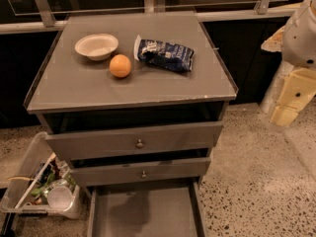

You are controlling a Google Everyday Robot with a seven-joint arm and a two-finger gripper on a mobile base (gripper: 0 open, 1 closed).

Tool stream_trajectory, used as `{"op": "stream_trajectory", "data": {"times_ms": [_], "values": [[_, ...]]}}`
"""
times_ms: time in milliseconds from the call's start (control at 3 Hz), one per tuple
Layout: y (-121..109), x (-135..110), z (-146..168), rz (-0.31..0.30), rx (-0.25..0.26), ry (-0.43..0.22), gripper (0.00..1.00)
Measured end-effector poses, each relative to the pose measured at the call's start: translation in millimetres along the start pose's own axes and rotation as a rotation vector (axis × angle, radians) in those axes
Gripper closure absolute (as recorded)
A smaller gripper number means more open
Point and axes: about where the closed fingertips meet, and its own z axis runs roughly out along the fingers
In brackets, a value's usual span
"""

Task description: Place blue chip bag into bottom drawer

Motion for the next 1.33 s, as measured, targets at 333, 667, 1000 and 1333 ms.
{"op": "stream_trajectory", "data": {"times_ms": [333,667,1000,1333], "values": [[0,0,0,0.000,0.000,0.000,0.00],[0,-1,0,0.003,-0.002,0.001,0.00],[3,-11,3,-0.012,-0.009,-0.002,0.00],[1,-32,9,-0.061,0.005,-0.044,0.00]]}}
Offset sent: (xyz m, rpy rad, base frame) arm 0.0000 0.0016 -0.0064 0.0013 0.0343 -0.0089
